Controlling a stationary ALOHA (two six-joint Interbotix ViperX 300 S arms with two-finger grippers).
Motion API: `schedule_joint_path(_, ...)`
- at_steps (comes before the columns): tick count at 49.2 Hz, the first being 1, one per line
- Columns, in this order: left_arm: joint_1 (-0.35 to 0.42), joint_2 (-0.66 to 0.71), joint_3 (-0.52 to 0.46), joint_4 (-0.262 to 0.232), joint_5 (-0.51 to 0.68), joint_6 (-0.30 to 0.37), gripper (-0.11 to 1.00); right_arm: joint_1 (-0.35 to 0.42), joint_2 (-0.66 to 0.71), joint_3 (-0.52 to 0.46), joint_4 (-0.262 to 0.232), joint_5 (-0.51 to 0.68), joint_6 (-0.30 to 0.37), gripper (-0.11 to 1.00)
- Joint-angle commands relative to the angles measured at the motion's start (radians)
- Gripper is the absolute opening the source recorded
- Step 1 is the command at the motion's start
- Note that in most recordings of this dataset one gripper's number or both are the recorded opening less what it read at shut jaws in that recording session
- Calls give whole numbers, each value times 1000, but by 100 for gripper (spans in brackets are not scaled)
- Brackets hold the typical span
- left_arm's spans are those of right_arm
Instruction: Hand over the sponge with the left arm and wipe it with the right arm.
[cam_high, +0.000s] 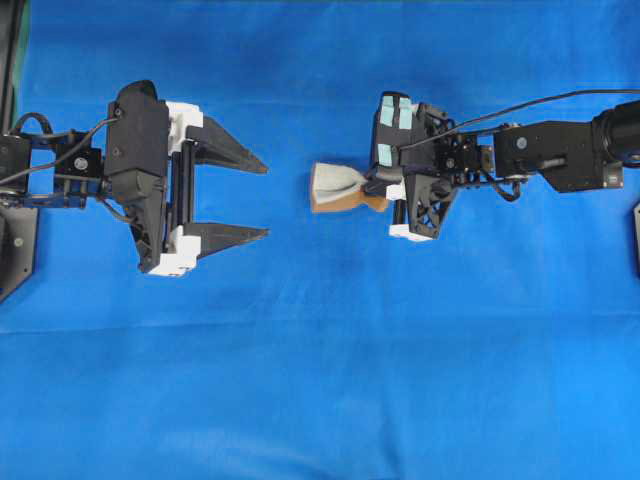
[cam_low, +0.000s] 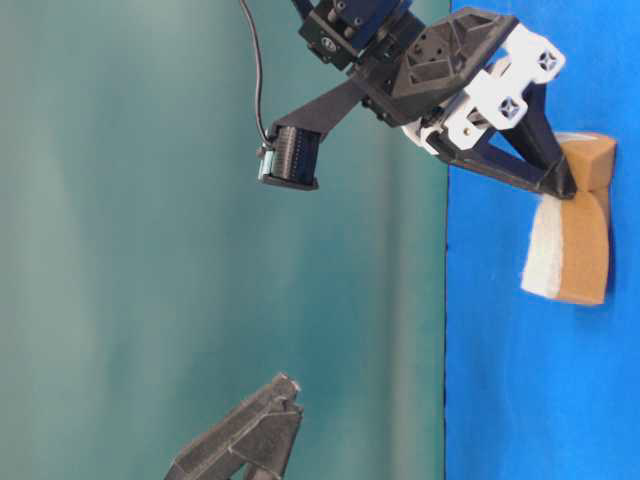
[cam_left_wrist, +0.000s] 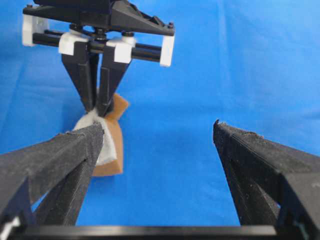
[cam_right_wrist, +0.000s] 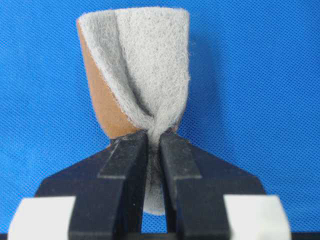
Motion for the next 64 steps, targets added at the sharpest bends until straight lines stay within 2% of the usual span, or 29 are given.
schedule_joint_path(1, -3, -6, -17, 0, -9, 2, 88, 2, -14, -9, 2, 6, 3, 13)
schedule_joint_path(7, -3, -5, -17, 0, -8, 2, 88, 6, -14, -9, 2, 14, 5, 13)
schedule_joint_path(15, -3, -6, -17, 0, -9, 2, 88, 20, -25, -11, 2, 28, 0, 58)
schedule_joint_path(18, -3, -6, -17, 0, -9, 2, 88, 25, -41, -11, 2, 35, 5, 70)
schedule_joint_path(20, -3, -6, -15, 0, -9, 2, 88, 29, -55, -11, 2, 41, 6, 73)
schedule_joint_path(49, -3, -6, -15, 2, -9, 5, 88, 72, -360, 3, -2, 192, -3, 73)
schedule_joint_path(64, -3, -6, -17, 0, -9, 5, 88, 81, -382, 15, -2, 181, 3, 73)
